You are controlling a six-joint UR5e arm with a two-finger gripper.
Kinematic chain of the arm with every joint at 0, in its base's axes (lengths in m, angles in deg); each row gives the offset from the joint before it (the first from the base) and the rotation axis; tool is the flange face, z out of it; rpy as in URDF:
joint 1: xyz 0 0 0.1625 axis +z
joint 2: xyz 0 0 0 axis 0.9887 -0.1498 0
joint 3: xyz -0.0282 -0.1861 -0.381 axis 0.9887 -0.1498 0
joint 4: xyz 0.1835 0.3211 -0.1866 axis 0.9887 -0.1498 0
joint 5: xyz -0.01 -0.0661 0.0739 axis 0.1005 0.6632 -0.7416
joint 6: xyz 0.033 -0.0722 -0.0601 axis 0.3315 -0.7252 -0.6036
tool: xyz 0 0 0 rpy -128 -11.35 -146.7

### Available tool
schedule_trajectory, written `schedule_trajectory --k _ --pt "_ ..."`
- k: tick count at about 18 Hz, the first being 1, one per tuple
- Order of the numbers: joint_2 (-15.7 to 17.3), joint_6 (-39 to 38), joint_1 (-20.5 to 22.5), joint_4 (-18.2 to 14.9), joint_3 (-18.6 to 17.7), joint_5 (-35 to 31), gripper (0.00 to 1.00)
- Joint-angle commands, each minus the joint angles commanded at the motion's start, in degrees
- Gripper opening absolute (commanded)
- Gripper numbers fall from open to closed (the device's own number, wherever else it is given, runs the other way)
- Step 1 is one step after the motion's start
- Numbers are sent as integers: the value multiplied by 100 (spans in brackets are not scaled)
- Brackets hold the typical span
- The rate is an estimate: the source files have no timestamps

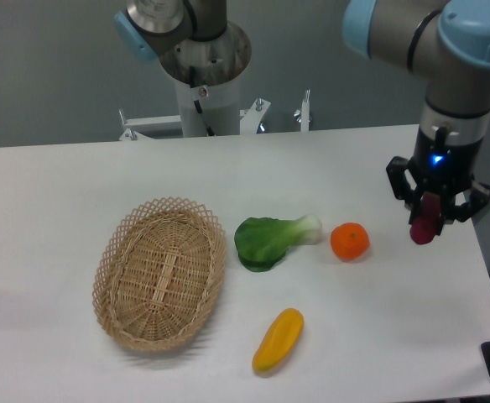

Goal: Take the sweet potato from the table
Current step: 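Lift the held sweet potato up and away from the orange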

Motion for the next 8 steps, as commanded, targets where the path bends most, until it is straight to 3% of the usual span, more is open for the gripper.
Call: schedule_trajectory --k 8 --pt "0 0 53 9 0 0 32"
